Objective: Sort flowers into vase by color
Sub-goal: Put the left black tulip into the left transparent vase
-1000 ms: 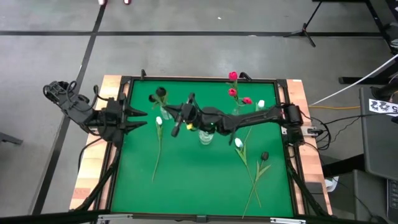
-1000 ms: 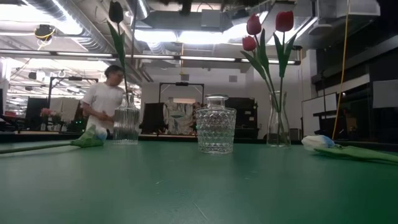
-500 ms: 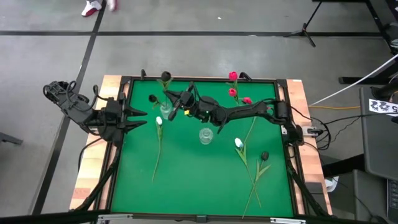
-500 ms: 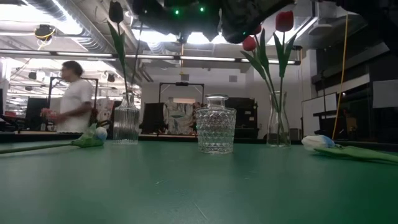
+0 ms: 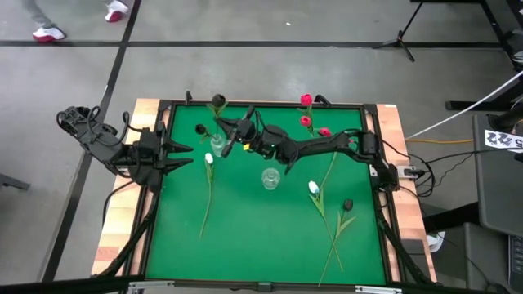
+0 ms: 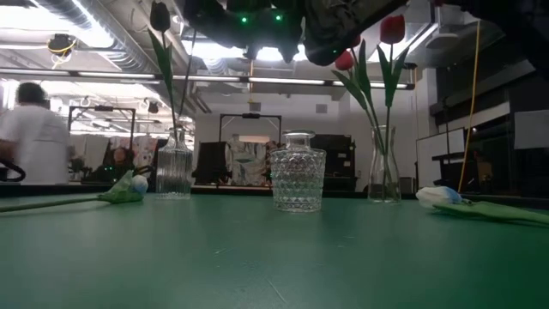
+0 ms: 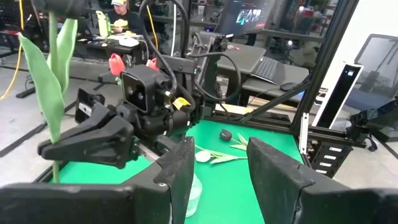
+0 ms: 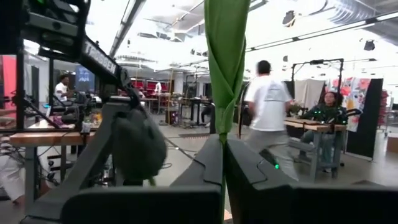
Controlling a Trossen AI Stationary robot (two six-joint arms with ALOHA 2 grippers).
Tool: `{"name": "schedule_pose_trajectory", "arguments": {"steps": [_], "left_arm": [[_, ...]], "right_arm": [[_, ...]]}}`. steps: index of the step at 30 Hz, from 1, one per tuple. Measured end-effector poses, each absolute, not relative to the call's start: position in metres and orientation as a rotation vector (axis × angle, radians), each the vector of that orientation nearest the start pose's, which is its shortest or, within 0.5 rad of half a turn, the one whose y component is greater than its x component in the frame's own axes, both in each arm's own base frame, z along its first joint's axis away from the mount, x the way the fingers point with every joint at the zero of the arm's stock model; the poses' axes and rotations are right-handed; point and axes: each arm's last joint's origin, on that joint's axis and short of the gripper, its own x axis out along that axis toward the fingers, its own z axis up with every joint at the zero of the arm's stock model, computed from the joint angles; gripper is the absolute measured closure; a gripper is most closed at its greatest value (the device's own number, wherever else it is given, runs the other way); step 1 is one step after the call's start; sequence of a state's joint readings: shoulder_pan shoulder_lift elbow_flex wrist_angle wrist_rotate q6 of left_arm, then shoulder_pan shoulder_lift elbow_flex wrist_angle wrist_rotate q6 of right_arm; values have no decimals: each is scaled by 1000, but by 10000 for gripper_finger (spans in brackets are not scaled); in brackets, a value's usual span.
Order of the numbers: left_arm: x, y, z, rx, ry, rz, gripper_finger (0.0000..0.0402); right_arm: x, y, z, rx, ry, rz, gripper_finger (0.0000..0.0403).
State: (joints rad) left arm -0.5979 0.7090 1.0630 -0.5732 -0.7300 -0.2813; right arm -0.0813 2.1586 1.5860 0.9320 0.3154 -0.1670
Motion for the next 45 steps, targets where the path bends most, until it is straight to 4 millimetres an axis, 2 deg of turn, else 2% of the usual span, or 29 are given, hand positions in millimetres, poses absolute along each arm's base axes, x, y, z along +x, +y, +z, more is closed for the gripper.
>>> {"name": "schedule_pose_trajectory", "arguments": {"steps": [6, 22, 29, 41, 45], "left_arm": [[107, -49, 397, -145, 153, 154, 257], [106, -49, 393, -166, 188, 165, 257], [106, -49, 393, -169, 188, 166, 257], [106, -49, 393, -169, 188, 166, 257], [106, -49, 393, -169, 188, 166, 257]], "right_arm": [[491, -58, 274, -150, -319, -435, 403], [495, -57, 264, -128, -322, -385, 403], [497, -57, 258, -135, -260, -377, 402], [500, -57, 248, -139, -226, -369, 400], [503, -58, 237, -113, -205, -368, 399]]}}
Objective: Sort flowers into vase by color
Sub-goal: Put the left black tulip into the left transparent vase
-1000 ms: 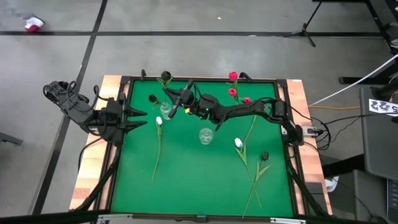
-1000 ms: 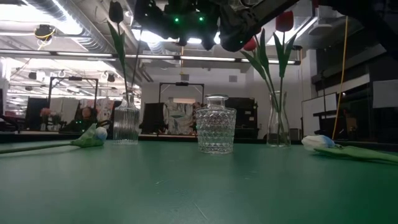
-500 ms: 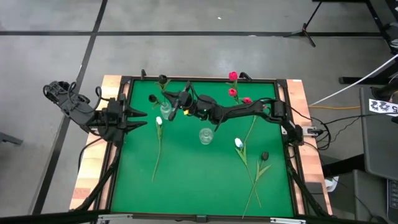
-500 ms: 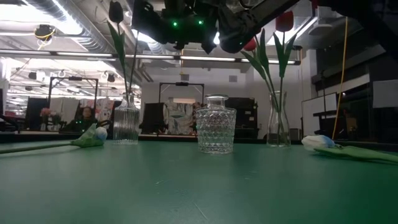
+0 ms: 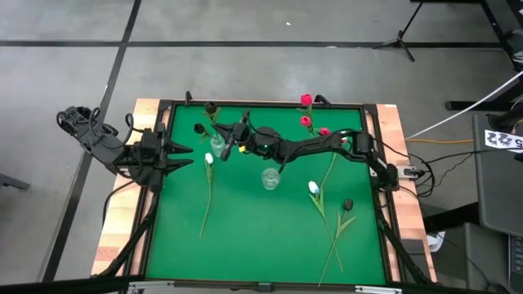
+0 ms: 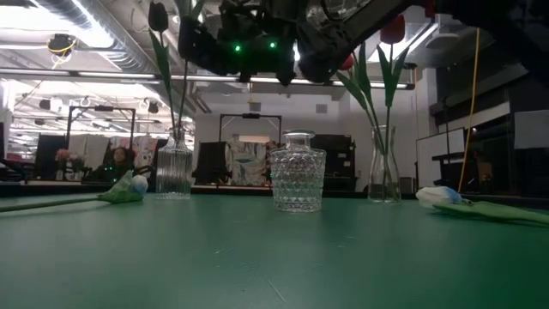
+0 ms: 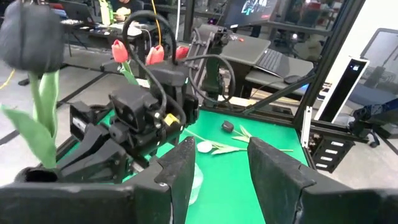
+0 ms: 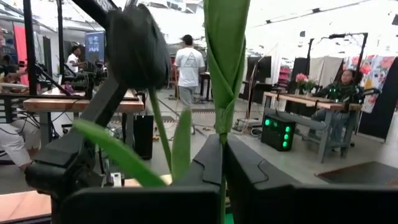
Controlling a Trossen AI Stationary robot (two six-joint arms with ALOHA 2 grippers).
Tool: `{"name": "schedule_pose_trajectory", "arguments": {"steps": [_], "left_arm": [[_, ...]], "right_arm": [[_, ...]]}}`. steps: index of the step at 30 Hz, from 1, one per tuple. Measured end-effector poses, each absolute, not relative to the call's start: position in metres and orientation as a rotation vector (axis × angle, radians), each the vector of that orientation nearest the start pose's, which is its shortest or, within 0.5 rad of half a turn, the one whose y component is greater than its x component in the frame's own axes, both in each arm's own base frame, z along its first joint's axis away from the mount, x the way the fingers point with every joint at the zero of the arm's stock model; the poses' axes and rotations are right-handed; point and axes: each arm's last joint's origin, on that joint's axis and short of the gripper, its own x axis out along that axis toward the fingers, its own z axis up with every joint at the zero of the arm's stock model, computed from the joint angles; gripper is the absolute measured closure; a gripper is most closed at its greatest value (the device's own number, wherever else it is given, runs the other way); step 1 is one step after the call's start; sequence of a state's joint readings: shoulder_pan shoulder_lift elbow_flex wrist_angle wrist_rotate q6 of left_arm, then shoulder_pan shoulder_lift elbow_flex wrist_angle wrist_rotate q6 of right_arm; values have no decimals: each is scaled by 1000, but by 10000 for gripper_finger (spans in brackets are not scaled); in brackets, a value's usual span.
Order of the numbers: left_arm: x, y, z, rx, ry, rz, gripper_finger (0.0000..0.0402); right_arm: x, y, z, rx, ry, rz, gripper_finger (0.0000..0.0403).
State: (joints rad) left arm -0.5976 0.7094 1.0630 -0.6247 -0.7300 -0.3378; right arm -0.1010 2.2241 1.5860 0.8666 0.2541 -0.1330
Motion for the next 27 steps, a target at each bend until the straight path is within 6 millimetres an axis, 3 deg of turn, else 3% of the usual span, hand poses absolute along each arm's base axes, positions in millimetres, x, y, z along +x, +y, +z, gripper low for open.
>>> {"name": "schedule_pose_trajectory", "arguments": {"steps": [7, 27], "left_arm": [[106, -49, 393, -169, 188, 166, 257], [105, -48, 391, -158, 205, 169, 257]], "right_arm": [[506, -58, 225, -72, -174, -386, 385], [507, -58, 218, -76, -99, -371, 198]]}}
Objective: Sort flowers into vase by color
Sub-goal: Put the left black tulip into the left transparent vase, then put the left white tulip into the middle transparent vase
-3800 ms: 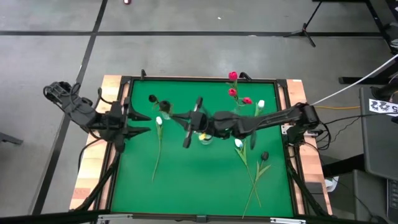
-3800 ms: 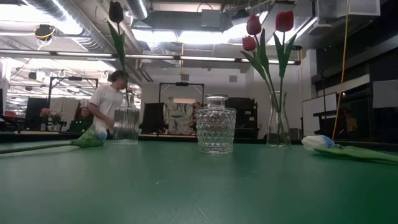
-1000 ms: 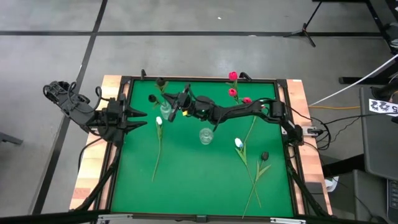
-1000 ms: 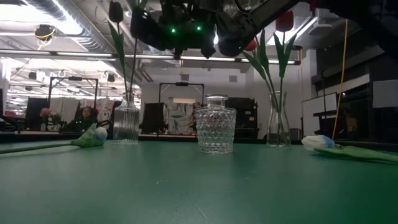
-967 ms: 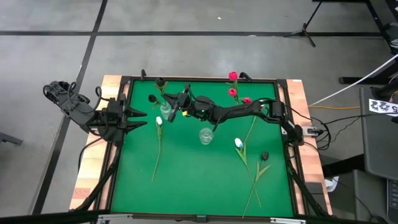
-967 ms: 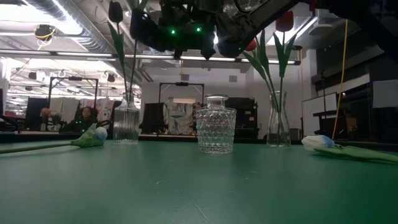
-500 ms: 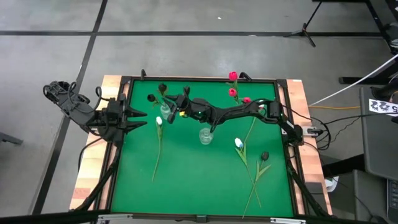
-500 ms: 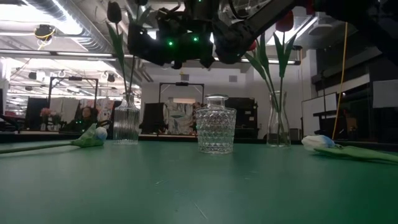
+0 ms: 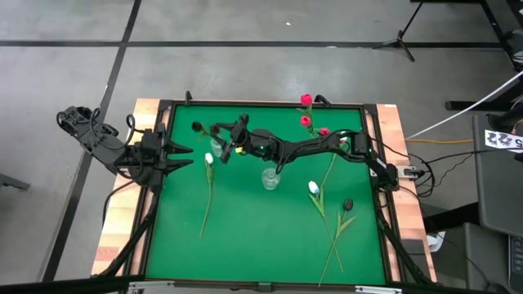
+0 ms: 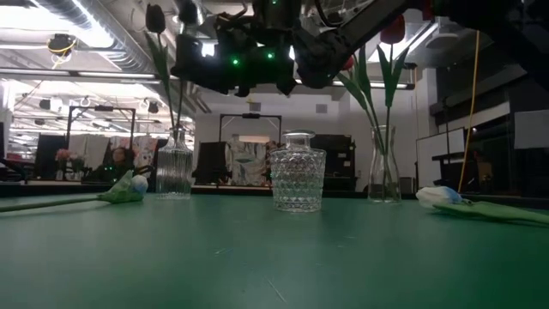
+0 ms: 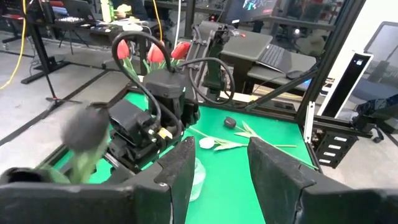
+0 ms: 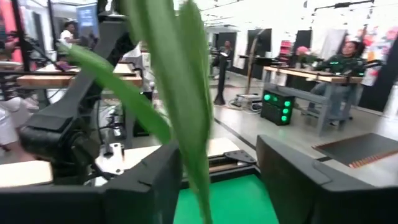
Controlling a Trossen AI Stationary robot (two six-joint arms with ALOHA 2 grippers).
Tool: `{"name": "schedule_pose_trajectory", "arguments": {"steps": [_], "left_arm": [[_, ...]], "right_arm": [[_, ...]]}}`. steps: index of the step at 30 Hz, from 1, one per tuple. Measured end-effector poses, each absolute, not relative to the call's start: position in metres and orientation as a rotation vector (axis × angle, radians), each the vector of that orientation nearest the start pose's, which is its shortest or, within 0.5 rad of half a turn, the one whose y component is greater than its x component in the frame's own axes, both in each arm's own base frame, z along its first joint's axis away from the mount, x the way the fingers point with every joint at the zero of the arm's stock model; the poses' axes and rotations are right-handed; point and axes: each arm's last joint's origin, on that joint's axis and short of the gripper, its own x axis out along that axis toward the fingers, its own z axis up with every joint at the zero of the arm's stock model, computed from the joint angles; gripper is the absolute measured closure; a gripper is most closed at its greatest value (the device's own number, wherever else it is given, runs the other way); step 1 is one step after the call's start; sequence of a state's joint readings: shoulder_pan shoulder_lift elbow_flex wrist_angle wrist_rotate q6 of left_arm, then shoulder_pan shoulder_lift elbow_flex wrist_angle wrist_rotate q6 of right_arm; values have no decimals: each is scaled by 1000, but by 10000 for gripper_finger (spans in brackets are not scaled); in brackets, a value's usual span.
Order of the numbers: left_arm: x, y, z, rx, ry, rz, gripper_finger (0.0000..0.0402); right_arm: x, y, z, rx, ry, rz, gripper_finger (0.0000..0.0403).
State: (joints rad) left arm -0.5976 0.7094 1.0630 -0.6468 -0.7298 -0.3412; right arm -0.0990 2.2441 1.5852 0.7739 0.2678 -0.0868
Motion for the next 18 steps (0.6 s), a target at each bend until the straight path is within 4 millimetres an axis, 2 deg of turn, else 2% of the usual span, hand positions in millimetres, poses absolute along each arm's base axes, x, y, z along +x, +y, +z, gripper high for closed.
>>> {"name": "schedule_pose_trajectory", "arguments": {"steps": [5, 13, 18], "left_arm": [[105, -48, 391, -159, 205, 169, 257], [105, -48, 390, -183, 212, 173, 257], [108, -50, 370, -299, 331, 242, 257]], "right_arm": [[503, -57, 233, -106, -94, -324, 178], [491, -52, 257, -182, 45, -225, 176], [481, -50, 265, -207, 171, -167, 175]]}}
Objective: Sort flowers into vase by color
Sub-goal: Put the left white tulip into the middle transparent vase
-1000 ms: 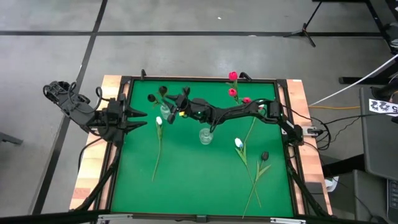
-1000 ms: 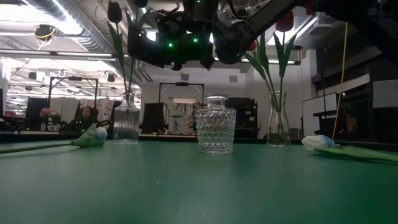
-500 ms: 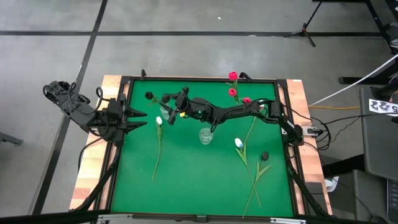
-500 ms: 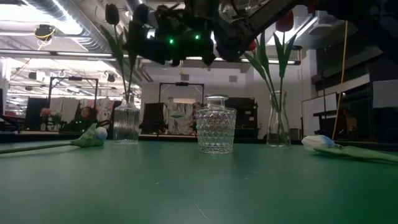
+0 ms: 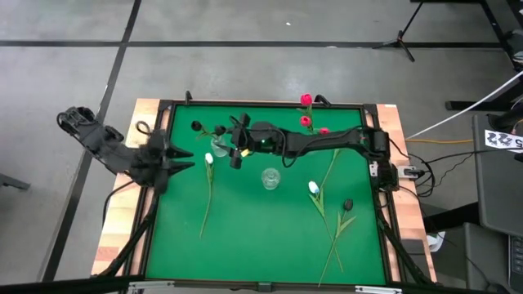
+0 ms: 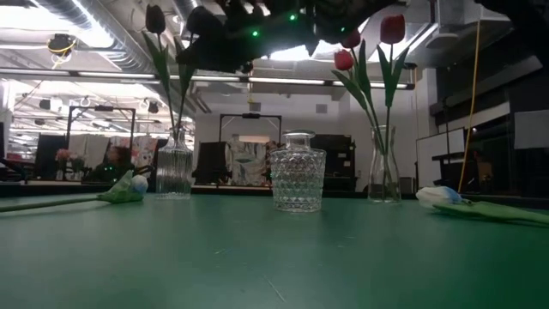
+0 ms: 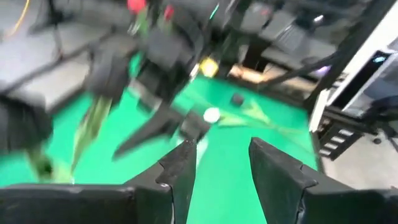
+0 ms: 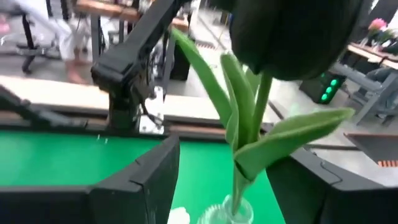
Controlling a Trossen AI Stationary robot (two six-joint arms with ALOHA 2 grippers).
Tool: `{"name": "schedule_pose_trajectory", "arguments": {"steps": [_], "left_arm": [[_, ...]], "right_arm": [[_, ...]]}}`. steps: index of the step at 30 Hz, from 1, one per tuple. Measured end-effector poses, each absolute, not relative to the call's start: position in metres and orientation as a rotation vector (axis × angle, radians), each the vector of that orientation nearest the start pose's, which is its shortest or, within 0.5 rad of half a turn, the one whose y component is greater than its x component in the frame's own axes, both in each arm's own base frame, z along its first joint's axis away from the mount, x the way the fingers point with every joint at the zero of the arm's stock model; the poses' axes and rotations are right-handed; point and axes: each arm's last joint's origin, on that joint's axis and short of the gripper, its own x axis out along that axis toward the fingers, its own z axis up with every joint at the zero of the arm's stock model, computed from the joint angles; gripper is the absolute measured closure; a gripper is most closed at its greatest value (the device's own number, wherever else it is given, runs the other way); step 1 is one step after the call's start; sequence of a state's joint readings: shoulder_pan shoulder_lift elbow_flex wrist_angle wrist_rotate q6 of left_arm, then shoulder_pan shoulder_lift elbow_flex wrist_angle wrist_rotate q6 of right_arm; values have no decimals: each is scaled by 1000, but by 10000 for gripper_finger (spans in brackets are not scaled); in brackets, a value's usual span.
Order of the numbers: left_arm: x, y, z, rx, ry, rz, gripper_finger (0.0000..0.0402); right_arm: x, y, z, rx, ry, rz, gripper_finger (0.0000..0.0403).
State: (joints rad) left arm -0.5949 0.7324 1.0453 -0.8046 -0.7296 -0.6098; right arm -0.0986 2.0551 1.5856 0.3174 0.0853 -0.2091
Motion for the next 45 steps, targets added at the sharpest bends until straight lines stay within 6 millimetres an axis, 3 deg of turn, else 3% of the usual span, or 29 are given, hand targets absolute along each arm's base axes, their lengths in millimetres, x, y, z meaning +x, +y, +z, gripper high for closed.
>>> {"name": "schedule_pose_trajectory", "arguments": {"steps": [6, 13, 19, 24, 34, 45], "left_arm": [[121, -58, 332, -435, 519, 418, 257], [143, -74, 274, -711, 591, 706, 257], [159, -86, 228, -796, 657, 866, 257], [174, -96, 205, -863, 628, 898, 257], [198, -103, 161, -876, 752, 966, 257], [207, -108, 127, -843, 862, 1046, 263]], "right_arm": [[472, -49, 277, -217, 222, -160, 175], [460, -48, 290, -240, 290, -157, 175], [458, -48, 294, -246, 287, -157, 175], [458, -48, 293, -245, 293, -149, 175], [457, -47, 292, -239, 306, -109, 175], [457, -45, 292, -230, 297, -41, 175]]}}
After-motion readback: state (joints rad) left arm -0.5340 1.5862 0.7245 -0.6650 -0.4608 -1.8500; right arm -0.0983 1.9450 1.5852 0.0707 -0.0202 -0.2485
